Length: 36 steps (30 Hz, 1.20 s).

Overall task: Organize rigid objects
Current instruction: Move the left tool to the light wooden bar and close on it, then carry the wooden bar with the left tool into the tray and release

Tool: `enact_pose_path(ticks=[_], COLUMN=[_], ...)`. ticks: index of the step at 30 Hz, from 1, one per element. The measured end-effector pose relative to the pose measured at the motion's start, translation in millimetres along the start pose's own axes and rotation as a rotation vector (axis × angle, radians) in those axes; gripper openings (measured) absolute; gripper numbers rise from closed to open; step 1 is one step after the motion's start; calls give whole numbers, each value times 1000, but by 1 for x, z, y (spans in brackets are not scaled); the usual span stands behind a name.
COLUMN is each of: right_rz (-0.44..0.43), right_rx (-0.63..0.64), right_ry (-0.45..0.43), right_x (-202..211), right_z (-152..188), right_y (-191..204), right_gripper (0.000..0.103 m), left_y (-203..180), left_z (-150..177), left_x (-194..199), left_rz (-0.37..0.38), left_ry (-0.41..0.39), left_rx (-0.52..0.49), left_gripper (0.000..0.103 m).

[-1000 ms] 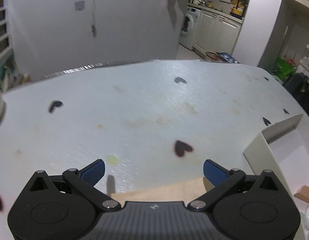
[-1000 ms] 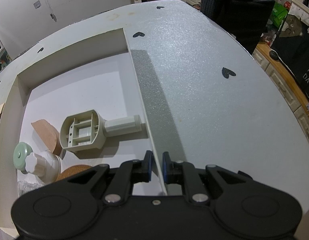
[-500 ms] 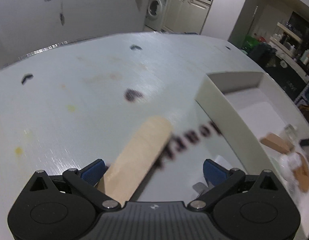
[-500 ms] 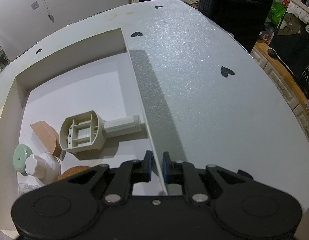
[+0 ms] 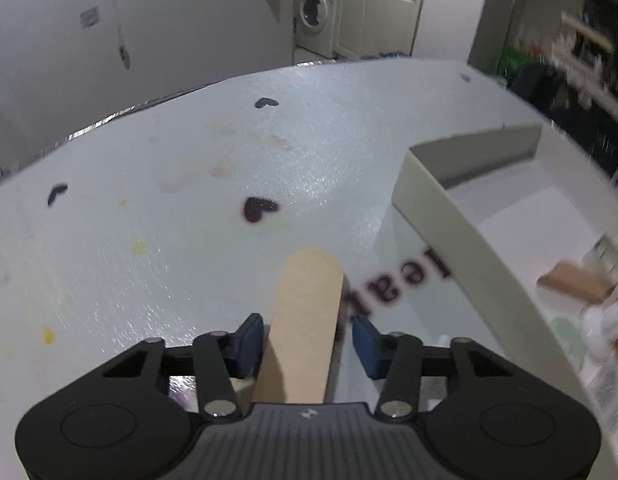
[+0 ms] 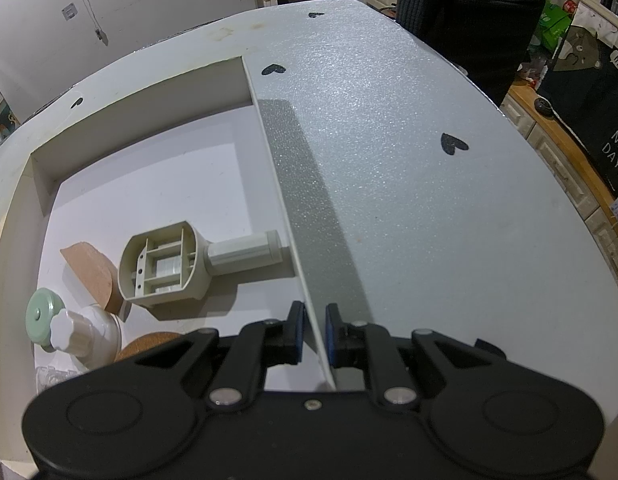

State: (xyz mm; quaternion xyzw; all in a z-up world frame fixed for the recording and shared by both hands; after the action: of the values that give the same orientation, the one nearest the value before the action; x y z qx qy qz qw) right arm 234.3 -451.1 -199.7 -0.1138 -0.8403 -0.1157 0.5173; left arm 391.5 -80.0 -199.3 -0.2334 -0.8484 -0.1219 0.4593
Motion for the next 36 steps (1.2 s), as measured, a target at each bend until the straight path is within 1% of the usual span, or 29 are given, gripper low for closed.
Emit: enact_pose_path(ticks=[2,4,5,10,14,18,24,28,32,36], right_rz=[-1,-1,-1,-3,-5,-12,-34,-56,-75,-77], right_rx=[-1,-2,-2,-1,2,7,24,46,63,105], right_ry=[0,-1,-1,-1,-2,-3,-2,1,27,41], right_x=[0,0,0,1,1,1,0,0,-2,-3], right_z=[0,0,0,0,0,0,-1,-1,-5,-7], right_y=[0,-1,-1,-2,-3,-3,-4,-5,-4,-2], right_gripper=[13,13,13,13,13,12,10,8,7,6], left_y=[-2,-1,0,3,2,-8,-38,-67,-100,-131], left_z=[1,1,1,7,7,3,-14,-31,-49,-70], left_x=[1,3,4,9,23,47,83,100,107,98], left_rz=[-7,-5,-8,-36,-39,-32,-6,16,51,91], left_ry=[12,26,28,18,-23,-71,-145,-179,-198,-196], left_rx=[-29,-31,-31,6,84,152,194,213,243,299], left_gripper=[47,41,36,35,35,35,35,35,35,35])
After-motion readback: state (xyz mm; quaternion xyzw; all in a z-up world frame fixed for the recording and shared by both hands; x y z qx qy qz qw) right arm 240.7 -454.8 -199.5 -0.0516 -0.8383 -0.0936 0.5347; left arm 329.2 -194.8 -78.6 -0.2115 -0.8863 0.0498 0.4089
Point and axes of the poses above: each gripper's, at about its wrist camera, not at the fingertips, and x roughly against the way its jaws point, y to its left, z to its underside, the point moved 8 cm from there along -x, roughly the way its jaws point, and after that the axes turned 1 degree about y, right-handed, at the moved point
